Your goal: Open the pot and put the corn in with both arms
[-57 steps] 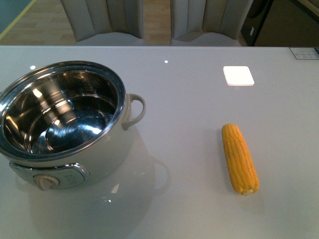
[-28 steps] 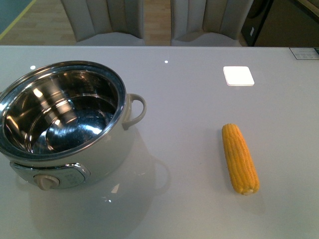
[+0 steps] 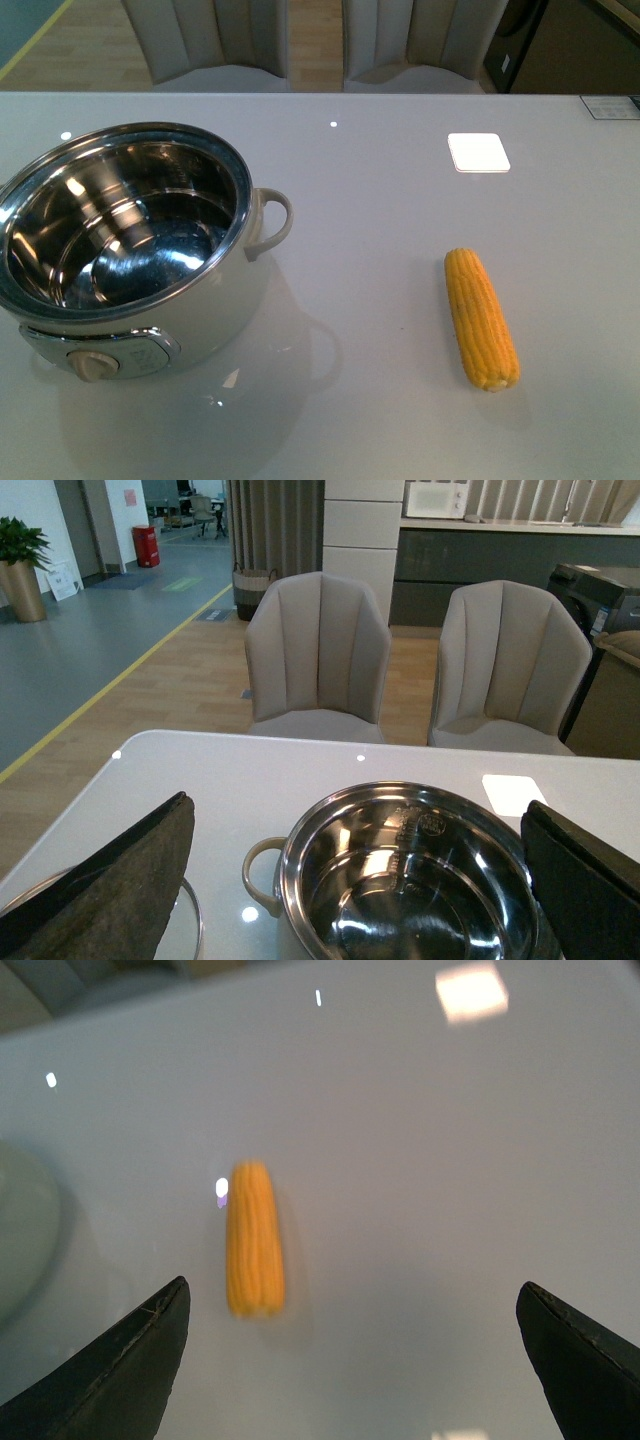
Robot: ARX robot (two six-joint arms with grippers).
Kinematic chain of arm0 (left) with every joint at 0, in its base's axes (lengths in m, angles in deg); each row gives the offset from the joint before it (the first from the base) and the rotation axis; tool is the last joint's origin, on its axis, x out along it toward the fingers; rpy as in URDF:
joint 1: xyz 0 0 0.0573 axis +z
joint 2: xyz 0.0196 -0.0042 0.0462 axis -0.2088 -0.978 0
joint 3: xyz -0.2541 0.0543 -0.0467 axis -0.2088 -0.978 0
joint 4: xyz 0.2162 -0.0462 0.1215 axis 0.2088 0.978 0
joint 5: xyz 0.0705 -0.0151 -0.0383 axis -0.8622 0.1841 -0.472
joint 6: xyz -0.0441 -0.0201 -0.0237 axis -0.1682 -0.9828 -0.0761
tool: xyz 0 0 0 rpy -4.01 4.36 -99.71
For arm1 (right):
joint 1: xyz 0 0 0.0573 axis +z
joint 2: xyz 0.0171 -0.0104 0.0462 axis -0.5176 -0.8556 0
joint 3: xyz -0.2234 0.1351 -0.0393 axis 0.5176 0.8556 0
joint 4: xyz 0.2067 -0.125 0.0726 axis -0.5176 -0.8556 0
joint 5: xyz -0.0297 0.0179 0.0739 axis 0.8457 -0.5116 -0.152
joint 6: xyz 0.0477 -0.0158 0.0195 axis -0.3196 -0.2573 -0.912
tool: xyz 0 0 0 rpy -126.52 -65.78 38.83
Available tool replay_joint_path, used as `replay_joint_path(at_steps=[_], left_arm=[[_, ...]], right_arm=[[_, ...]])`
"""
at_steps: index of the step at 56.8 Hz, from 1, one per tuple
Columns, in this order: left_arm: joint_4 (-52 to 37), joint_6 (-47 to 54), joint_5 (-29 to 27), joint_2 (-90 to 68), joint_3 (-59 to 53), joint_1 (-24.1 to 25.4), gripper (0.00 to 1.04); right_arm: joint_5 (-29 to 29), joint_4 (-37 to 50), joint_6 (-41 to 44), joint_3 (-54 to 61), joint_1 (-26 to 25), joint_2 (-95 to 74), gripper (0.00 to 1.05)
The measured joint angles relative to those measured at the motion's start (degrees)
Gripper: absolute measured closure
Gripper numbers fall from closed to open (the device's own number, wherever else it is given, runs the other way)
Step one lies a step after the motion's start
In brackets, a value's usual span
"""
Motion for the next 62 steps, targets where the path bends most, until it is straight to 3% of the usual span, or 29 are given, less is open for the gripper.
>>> replay_joint_path(at_steps=[6, 23, 37, 45, 62], left_arm=[[0.0, 0.0, -0.1, 0.0, 0.0, 0.0, 0.07], [0.0, 0.0, 0.0, 0.0, 0.0, 0.0, 0.07], [0.0, 0.0, 0.0, 0.0, 0.0, 0.0, 0.07], [0.0, 0.0, 0.0, 0.0, 0.0, 0.0, 0.07], [0.0, 0.0, 0.0, 0.0, 0.0, 0.0, 0.07]], right_arm=[[1.5, 1.2, -3.7, -0.3, 1.7, -8.4, 0.09], [4.8, 23.6, -9.0, -4.7, 11.0, -38.6, 0.09], [7.5, 36.1, -8.0, -12.8, 16.4, -63.9, 0.09], [9.6, 38.4, -5.7, -18.4, 17.8, -74.9, 0.09], [9.1, 33.1, -2.1, -29.8, 18.8, -92.7, 0.09]])
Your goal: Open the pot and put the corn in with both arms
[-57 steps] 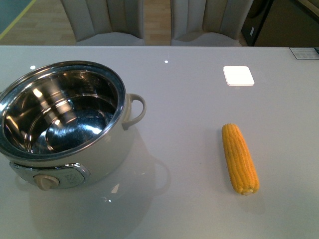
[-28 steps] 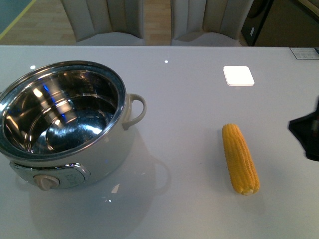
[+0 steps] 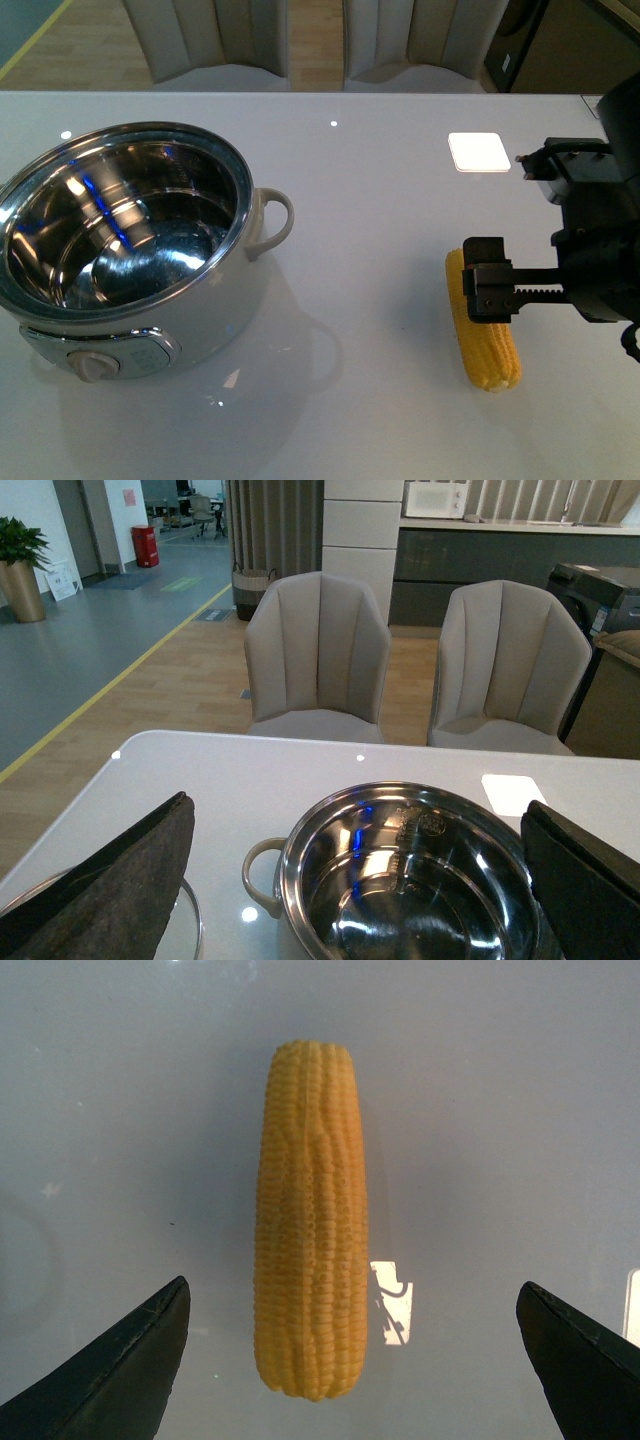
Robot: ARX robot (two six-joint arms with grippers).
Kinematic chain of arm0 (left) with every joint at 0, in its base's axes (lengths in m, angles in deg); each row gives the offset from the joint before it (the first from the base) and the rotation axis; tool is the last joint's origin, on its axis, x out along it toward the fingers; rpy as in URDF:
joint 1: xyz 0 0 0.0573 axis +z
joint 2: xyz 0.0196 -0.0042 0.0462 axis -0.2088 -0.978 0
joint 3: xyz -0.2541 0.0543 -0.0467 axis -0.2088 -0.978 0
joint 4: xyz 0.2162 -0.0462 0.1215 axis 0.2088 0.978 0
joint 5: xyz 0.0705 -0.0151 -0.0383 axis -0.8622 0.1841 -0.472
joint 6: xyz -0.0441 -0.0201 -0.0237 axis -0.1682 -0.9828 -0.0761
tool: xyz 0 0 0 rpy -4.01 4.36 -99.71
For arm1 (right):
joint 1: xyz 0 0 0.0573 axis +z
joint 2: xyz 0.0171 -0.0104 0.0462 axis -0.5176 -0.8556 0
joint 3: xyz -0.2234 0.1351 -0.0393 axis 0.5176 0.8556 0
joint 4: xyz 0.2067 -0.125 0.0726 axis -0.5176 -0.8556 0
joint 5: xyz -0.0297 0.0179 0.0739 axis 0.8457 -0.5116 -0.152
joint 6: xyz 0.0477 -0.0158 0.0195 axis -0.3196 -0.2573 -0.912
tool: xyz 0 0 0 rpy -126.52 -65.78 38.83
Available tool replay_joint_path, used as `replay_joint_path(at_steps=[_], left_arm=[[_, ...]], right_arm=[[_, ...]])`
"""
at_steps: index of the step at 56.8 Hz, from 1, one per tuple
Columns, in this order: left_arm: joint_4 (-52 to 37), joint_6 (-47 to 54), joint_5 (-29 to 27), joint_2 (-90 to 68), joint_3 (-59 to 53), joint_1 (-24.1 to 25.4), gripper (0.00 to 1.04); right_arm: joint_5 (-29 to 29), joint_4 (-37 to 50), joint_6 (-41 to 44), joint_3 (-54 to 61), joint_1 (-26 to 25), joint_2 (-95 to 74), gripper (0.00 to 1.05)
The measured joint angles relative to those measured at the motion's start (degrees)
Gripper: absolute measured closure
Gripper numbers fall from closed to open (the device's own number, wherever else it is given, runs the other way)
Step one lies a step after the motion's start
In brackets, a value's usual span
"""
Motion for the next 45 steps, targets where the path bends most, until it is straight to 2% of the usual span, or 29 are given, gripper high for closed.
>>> replay_joint_path(at_steps=[29, 45], left_arm=[[0.0, 0.0, 0.0, 0.0, 0.0, 0.0, 0.07], [0.0, 0.0, 0.0, 0.0, 0.0, 0.0, 0.07]], right_arm=[[-1.5, 1.2, 2.1, -6.0, 0.2, -12.3, 0.09], [-3.5, -1.8, 1.9, -8.7, -0.1, -17.0, 0.09]])
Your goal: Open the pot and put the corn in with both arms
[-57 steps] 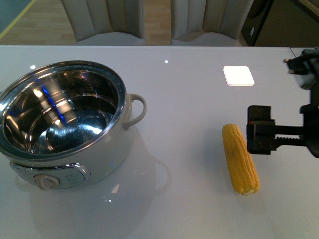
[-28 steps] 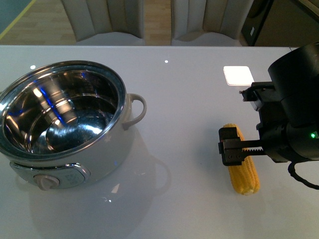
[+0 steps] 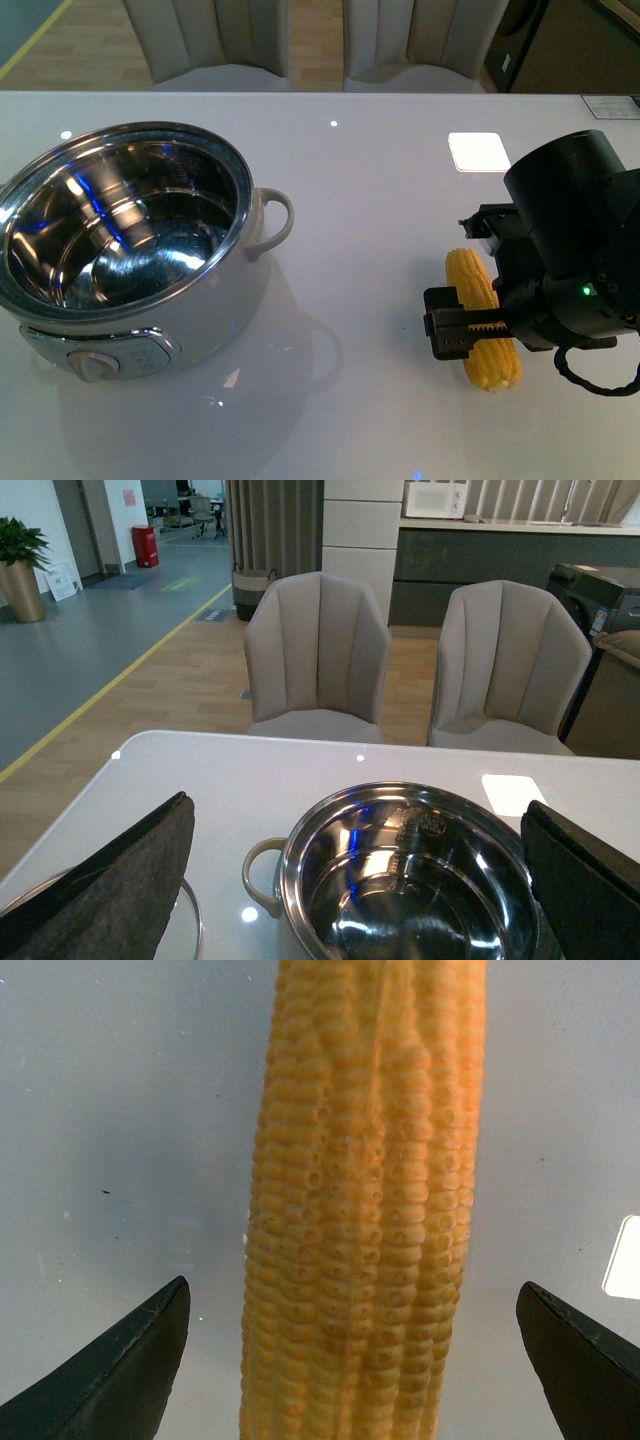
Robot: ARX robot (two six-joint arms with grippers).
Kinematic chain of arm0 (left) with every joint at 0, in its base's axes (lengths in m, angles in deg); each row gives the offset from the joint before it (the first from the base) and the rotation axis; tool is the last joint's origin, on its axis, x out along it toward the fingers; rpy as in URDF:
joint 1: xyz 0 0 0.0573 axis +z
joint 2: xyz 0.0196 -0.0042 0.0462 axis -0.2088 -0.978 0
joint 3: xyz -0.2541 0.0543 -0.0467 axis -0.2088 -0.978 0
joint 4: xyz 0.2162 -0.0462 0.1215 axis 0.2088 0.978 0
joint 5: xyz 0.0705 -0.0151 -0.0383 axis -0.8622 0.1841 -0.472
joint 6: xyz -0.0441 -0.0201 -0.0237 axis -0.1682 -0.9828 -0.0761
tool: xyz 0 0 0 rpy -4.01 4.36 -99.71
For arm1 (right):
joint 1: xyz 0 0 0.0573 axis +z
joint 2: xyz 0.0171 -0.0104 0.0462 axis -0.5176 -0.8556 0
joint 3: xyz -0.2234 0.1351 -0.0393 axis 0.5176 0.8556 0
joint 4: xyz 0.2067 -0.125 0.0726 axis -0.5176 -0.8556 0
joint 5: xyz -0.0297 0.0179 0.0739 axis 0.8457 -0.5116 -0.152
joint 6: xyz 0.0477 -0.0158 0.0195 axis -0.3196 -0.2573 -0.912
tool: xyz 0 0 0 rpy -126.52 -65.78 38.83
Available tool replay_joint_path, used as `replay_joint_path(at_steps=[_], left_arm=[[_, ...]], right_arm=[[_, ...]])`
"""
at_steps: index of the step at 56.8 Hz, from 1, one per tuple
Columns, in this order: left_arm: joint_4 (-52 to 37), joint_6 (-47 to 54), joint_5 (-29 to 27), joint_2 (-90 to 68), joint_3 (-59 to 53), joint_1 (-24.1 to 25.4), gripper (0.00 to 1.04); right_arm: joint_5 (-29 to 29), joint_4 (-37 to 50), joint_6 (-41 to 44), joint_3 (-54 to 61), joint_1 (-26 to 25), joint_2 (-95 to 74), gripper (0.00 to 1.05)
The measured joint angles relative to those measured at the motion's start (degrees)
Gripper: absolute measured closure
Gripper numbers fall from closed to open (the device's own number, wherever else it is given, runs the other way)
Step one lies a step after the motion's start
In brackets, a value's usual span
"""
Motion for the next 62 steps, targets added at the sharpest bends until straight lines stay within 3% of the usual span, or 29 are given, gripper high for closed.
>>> replay_joint_path(at_steps=[3, 22, 29, 41, 62], left_arm=[[0.0, 0.0, 0.0, 0.0, 0.0, 0.0, 0.07], [0.0, 0.0, 0.0, 0.0, 0.0, 0.0, 0.07], [0.0, 0.0, 0.0, 0.0, 0.0, 0.0, 0.07], [0.0, 0.0, 0.0, 0.0, 0.0, 0.0, 0.07], [0.0, 0.0, 0.0, 0.0, 0.0, 0.0, 0.07]], right_arm=[[-0.1, -0.4, 0.0, -0.5, -0.2, -1.0, 0.09], [-0.2, 0.2, 0.0, -0.9, -0.4, -1.8, 0.6], [-0.2, 1.7, -0.4, -0.1, -0.5, -1.0, 0.7], [-1.9, 10.2, -3.3, 4.0, -0.2, 6.6, 0.8], [-9.2, 7.9, -9.3, 2.2, 2.7, 16.6, 0.82]])
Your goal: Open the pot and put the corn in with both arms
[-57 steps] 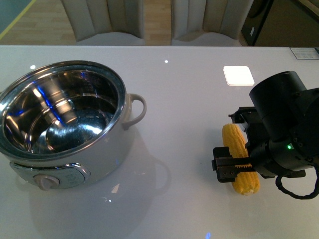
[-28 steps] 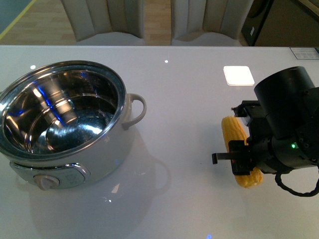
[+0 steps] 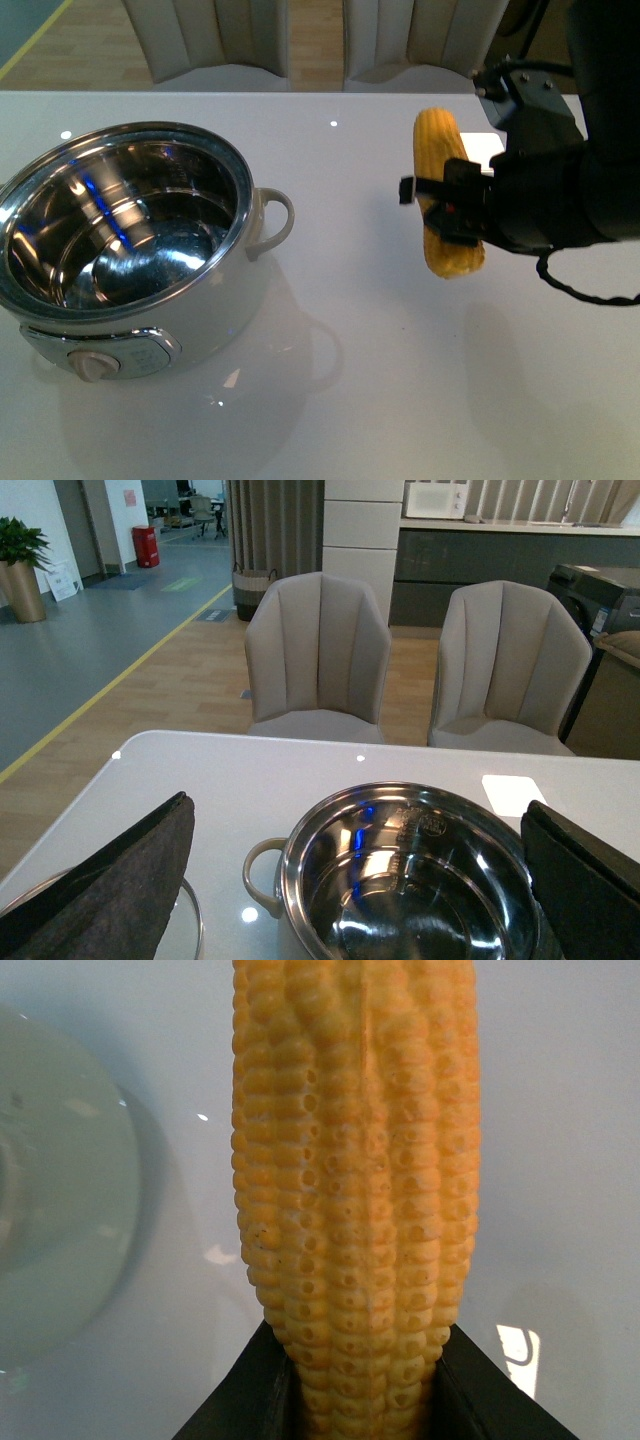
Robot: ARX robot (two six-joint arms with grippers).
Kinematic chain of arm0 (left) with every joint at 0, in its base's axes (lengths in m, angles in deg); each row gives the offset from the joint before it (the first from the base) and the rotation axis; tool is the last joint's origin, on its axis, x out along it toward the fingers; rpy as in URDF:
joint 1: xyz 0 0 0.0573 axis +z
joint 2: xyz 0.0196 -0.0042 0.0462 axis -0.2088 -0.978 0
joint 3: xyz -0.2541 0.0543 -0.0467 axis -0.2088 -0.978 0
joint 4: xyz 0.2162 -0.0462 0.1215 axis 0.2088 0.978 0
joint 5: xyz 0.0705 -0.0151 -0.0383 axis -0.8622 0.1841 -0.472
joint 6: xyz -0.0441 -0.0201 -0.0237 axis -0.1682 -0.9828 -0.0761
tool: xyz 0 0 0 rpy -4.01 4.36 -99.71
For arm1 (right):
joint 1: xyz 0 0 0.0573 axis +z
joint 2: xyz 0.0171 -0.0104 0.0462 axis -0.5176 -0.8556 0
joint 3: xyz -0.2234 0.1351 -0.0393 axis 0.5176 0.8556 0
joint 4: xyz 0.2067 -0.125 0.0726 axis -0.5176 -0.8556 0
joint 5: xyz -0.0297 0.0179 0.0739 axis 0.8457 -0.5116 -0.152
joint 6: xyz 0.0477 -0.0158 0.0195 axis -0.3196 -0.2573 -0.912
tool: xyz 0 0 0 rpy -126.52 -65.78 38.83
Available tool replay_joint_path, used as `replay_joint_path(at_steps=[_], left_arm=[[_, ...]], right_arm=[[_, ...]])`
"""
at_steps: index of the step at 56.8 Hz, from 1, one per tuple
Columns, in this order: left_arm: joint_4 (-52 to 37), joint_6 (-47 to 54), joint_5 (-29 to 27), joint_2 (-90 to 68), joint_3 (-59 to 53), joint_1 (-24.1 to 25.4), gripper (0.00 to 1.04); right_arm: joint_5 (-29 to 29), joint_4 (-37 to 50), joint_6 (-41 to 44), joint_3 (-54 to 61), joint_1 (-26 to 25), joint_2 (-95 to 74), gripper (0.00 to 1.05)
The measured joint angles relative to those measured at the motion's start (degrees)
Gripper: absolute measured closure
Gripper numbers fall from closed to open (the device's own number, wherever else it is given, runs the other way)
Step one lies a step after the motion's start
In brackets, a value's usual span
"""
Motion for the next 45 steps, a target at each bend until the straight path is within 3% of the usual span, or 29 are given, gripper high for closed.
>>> replay_joint_path(at_steps=[27, 45], left_arm=[[0.0, 0.0, 0.0, 0.0, 0.0, 0.0, 0.07], [0.0, 0.0, 0.0, 0.0, 0.0, 0.0, 0.07]], right_arm=[[-4.5, -5.9, -9.1, -12.2, 7.1, 0.8, 0.82], [-6.0, -11.4, -14.9, -27.1, 9.9, -8.1, 0.82]])
